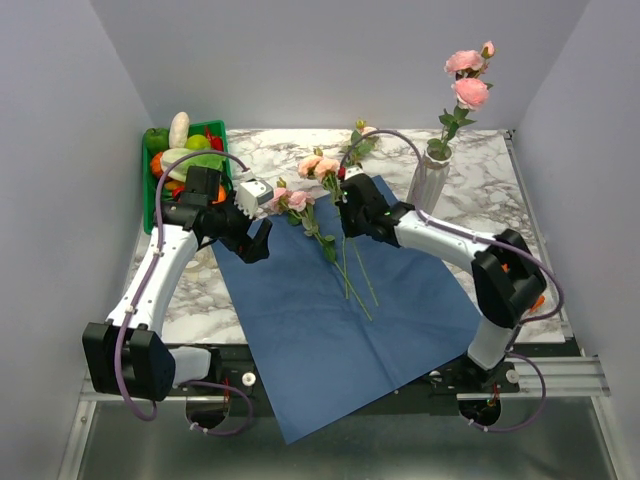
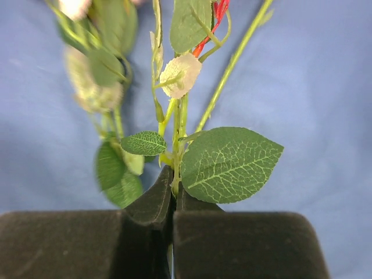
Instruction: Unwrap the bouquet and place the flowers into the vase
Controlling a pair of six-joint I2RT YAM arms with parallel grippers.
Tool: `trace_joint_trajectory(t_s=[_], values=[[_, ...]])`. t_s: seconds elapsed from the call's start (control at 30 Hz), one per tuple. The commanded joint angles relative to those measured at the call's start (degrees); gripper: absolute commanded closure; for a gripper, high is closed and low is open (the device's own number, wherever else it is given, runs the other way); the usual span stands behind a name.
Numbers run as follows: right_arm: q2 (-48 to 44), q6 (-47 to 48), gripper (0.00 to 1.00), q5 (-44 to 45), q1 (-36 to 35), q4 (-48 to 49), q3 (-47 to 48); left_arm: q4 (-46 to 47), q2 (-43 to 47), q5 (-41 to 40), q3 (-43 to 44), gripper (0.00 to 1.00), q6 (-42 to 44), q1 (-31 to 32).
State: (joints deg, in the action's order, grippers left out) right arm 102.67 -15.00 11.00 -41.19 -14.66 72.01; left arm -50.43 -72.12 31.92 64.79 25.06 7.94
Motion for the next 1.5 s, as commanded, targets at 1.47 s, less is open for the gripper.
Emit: trace_joint_trajectory(t_s=[1.47], values=[[-16.3,33.5,0.99,12.5,21.8,70.3,1.3,-1.4,-3.2,3.3,2.1,0.01,1.0,-0.4]])
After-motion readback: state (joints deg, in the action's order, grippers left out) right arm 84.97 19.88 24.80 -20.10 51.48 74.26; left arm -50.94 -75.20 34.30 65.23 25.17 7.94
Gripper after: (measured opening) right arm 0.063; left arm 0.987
